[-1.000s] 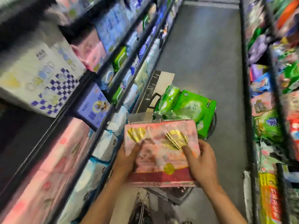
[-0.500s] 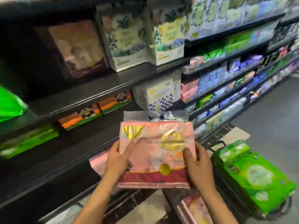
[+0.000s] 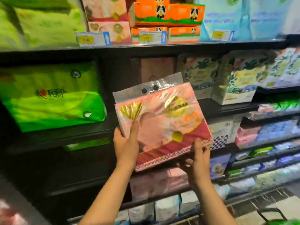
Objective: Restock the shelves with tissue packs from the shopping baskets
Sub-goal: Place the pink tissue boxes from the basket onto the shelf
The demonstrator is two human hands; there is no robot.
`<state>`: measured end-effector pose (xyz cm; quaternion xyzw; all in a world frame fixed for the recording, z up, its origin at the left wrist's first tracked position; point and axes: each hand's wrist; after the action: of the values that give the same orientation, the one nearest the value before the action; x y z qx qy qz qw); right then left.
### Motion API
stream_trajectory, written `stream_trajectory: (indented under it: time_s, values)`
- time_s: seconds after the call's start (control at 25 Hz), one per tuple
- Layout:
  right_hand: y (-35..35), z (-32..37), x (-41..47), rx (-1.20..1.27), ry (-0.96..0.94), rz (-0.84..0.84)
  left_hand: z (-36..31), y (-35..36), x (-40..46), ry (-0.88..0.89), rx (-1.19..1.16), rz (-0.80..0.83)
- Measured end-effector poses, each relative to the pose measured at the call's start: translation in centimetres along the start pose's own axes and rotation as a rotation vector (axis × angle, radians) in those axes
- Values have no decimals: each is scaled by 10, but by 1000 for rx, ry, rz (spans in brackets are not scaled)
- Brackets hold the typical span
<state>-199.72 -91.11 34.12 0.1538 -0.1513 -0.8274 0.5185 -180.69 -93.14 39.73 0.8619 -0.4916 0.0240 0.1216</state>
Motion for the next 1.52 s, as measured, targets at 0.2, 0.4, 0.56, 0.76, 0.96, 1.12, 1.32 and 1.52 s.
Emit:
stream_trajectory:
  time_s: [0.2,0.4,0.56,0.76,0.96,1.12,1.32,1.52]
  values:
    - [100,16,33,237,-267,55,-4,-1,44,30,-74,93]
    - [118,49,85,133,-377,156,-34,-30,110,218,156,-3]
    - [105,59,141,85,-372,337,-56,-13,152,411,441,322]
    - [130,77,212,-186,-273,283,-19,31,182,292,471,396]
    - [202,96,251,-355,-231,408,-3,54,214,152,444,120]
    - [246,69,272,-642,-394,554,16,55,234,106,614,-139]
    - [253,47,299,-686,-534,773,26,64,239,176,707,-342]
    - [277,41,305,-669,-543,734,30,77,257,169,719,-490]
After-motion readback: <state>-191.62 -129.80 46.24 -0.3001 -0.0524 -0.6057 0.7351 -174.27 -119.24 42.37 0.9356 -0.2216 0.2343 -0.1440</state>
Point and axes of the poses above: each hand's wrist, its own x-axis towards the middle knuckle, its own y-axis out of the palm, z = x × y, and after that the axes turned 2 degrees about -z, right-handed
